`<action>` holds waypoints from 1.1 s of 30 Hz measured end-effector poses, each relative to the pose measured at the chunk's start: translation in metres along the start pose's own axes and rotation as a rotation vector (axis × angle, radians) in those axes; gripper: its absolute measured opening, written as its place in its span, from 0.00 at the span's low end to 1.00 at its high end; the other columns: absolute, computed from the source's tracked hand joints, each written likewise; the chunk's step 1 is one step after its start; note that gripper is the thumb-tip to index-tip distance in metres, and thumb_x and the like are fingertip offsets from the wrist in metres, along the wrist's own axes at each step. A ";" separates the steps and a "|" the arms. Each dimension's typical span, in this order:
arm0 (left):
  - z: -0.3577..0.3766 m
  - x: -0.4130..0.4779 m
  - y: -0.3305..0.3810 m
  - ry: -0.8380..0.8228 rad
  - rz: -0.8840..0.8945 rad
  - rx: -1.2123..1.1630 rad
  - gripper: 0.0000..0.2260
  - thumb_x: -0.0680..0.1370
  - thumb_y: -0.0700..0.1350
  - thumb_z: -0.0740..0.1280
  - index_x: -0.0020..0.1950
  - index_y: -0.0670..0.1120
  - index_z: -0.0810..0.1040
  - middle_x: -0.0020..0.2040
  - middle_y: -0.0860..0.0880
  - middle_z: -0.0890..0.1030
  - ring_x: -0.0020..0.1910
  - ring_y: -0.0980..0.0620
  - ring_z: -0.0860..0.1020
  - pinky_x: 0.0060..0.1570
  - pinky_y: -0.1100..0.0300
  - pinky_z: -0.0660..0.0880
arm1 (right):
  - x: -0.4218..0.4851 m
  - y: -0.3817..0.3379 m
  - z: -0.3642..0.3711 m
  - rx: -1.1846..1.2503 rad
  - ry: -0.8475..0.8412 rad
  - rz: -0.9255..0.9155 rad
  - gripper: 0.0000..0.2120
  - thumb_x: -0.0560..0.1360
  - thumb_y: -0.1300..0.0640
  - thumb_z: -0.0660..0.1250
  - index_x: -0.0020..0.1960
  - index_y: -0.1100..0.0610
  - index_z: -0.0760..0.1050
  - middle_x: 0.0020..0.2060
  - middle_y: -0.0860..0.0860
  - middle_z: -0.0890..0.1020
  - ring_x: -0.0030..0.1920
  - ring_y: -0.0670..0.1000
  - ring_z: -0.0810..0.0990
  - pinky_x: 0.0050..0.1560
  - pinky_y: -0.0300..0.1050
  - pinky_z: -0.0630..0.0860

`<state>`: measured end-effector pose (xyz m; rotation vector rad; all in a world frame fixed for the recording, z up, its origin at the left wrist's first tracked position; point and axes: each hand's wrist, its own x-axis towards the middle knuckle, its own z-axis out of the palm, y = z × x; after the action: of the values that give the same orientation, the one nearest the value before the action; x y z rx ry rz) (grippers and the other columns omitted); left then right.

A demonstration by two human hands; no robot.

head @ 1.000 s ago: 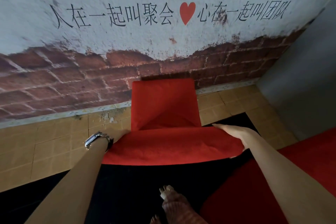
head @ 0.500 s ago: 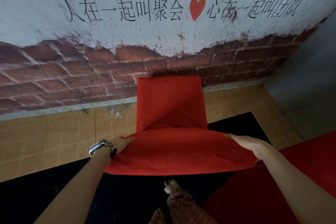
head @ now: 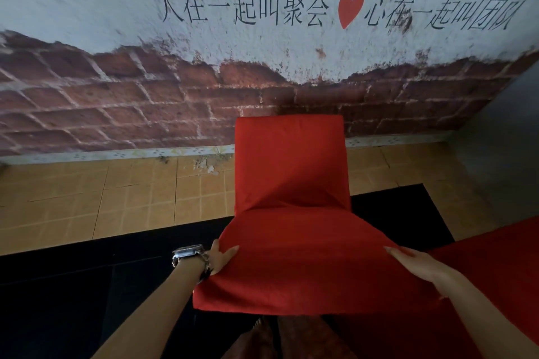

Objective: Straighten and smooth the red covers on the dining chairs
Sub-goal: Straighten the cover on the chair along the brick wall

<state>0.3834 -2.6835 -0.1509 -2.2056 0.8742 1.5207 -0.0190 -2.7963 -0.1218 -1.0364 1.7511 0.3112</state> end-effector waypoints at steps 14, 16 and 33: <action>0.058 -0.008 -0.053 0.056 -0.061 -0.208 0.37 0.77 0.69 0.45 0.78 0.50 0.40 0.77 0.40 0.56 0.73 0.39 0.61 0.73 0.44 0.57 | -0.002 -0.042 0.002 -0.215 0.044 -0.165 0.36 0.73 0.31 0.58 0.75 0.49 0.61 0.71 0.56 0.68 0.67 0.59 0.70 0.56 0.51 0.70; 0.062 -0.007 -0.051 0.082 -0.075 -0.202 0.36 0.77 0.70 0.44 0.78 0.51 0.40 0.77 0.39 0.55 0.73 0.38 0.60 0.73 0.44 0.56 | 0.001 -0.042 -0.001 -0.218 0.040 -0.177 0.36 0.73 0.31 0.58 0.75 0.50 0.62 0.69 0.56 0.70 0.65 0.59 0.72 0.53 0.49 0.71; 0.147 -0.016 -0.068 0.013 -0.064 -0.874 0.38 0.65 0.69 0.67 0.68 0.47 0.72 0.49 0.49 0.79 0.47 0.49 0.77 0.56 0.53 0.67 | 0.003 0.026 0.003 -0.159 -0.056 -0.253 0.29 0.75 0.36 0.60 0.73 0.46 0.64 0.66 0.50 0.73 0.65 0.54 0.73 0.56 0.43 0.68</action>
<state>0.3172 -2.5423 -0.1972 -2.7507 0.1024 2.1230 -0.0369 -2.7808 -0.1324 -1.3371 1.5436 0.3197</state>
